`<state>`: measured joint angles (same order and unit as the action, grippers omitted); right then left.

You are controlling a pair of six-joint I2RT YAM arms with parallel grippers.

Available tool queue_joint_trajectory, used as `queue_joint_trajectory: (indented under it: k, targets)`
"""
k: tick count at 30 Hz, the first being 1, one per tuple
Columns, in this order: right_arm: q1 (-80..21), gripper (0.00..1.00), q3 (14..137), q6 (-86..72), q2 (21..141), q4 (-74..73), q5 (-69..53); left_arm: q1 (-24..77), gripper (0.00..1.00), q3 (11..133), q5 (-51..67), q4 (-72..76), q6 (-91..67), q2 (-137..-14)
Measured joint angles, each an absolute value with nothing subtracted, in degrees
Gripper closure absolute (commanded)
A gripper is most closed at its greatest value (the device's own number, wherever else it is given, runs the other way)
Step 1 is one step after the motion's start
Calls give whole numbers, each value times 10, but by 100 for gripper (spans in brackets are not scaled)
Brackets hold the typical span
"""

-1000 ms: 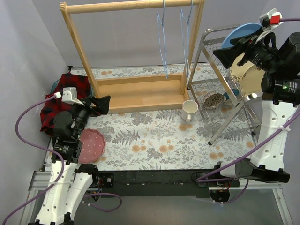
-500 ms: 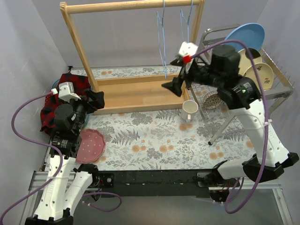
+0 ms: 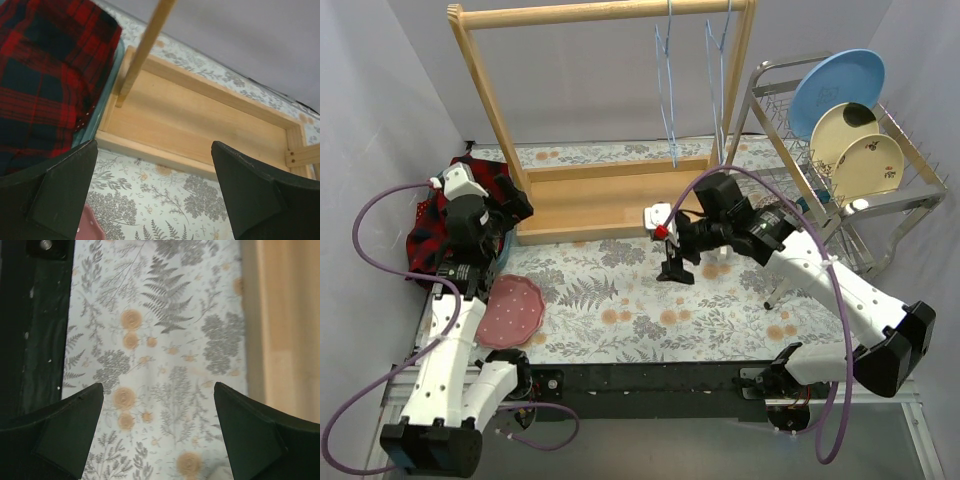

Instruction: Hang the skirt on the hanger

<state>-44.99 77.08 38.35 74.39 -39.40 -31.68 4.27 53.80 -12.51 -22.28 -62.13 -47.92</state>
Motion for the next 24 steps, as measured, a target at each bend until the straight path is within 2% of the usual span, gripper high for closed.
queue_joint_trajectory:
  k: [4,8,13,15,24]
  targets:
    - [-450,1,668,382,735,-361,-350,-61,2,503,-82,-223,-661,-516]
    - [-450,1,620,382,726,-335,-383,-149,2,492,-59,-230,-701,-548]
    - [-450,1,601,382,712,-314,-419,-167,4,509,-61,-248,-752,-604]
    - [-450,1,601,382,712,-313,-426,-167,9,512,-69,-264,-775,-616]
    - [-450,1,601,392,712,-313,-440,-168,16,511,-136,-336,-869,-578]
